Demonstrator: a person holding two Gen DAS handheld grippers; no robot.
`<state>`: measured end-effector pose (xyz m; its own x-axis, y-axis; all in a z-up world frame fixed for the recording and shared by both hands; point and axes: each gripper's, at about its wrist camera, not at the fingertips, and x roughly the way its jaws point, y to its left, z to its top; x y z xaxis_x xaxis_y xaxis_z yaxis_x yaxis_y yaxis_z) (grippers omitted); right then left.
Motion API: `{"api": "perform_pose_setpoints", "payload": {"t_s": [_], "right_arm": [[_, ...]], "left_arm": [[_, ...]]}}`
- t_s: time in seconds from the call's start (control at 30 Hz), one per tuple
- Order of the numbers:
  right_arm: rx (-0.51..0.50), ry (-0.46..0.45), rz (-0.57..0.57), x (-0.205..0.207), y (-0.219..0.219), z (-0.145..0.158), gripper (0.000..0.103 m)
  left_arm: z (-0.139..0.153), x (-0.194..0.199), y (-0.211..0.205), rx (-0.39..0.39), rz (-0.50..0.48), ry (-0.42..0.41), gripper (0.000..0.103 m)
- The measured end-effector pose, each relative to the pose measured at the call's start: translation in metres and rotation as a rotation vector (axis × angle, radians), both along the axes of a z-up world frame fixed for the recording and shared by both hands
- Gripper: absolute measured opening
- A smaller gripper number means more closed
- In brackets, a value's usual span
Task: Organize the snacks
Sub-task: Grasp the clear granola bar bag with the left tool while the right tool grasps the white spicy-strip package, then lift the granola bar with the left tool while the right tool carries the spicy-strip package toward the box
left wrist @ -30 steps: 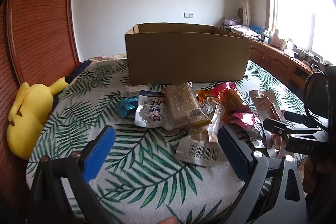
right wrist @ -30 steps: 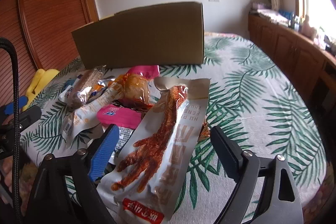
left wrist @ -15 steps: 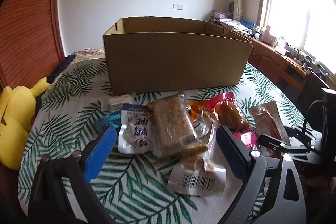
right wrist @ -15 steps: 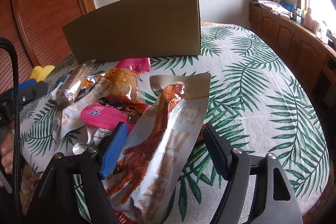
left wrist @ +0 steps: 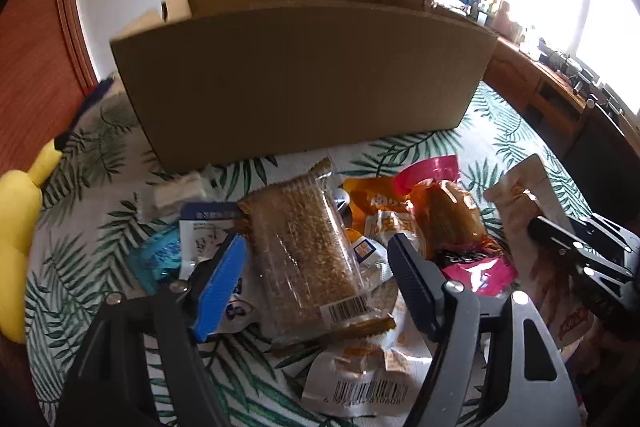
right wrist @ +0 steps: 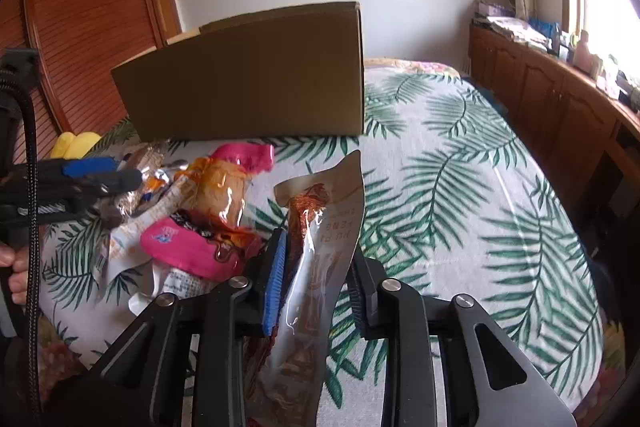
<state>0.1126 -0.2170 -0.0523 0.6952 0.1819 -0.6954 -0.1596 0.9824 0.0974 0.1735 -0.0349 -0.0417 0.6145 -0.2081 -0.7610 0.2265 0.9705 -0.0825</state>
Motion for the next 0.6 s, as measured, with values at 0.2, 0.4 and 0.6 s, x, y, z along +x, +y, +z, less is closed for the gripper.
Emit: {"api": "perform_pose_setpoints", "payload": {"t_s": [0.2,0.4,0.6], "right_arm": [[0.043,-0.001,0.022,0.000,-0.005,0.003,0.025],[0.079,-0.034,0.036,-0.004,-0.012,0.020,0.024],[0.085,-0.067,0.050,-0.004,-0.012,0.036,0.023]], "left_arm": [[-0.006,0.007,0.002,-0.031,0.009,0.025,0.049],[-0.006,0.001,0.014,-0.101,0.018,0.012,0.044],[0.004,-0.010,0.024,-0.130,0.027,-0.038,0.044]]}}
